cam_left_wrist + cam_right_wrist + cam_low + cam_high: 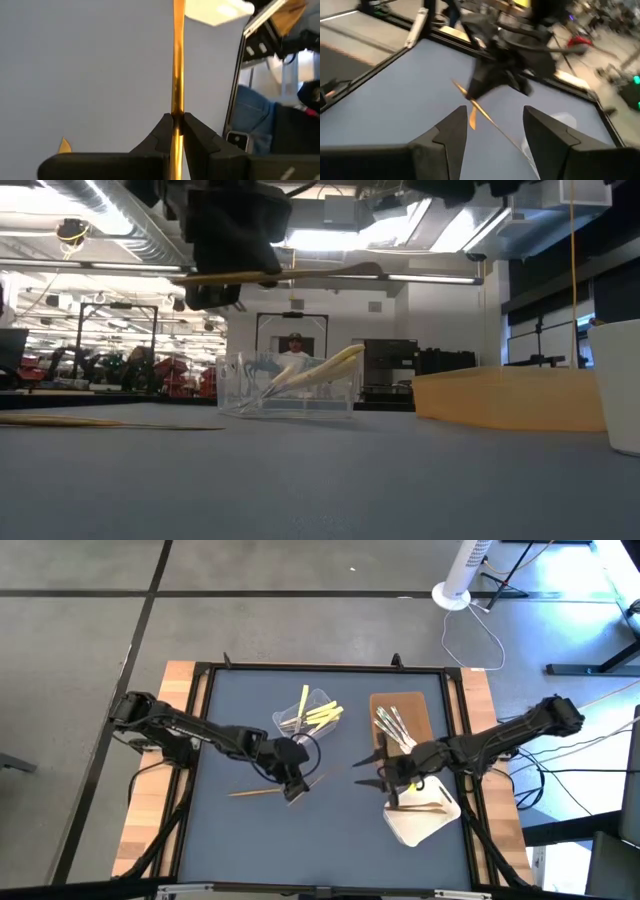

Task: Sort silverware by color (type)
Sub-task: Put the gold knife into the white bin

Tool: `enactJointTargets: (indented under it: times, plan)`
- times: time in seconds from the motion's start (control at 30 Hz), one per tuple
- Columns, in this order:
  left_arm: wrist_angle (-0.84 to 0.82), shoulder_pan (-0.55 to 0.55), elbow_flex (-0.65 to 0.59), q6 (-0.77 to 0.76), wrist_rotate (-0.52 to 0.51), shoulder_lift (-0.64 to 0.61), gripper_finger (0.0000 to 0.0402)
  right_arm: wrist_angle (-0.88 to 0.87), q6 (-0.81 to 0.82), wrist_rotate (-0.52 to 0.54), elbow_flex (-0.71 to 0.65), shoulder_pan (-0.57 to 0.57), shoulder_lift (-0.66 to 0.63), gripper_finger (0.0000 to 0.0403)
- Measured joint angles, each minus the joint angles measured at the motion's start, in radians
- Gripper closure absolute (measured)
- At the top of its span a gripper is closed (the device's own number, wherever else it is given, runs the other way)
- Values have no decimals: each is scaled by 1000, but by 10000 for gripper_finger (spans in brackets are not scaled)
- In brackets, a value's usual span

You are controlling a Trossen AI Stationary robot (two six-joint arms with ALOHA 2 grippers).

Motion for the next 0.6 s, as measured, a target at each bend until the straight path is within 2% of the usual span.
enactJointTargets:
  times: [0.27,0.6]
  plan:
    - [28,44,1,-79,0,0,381,127,-112,-32,0,1,104,219]
    - [153,98,1,-185,51,0,380,187,-230,-58,9,1,123,219]
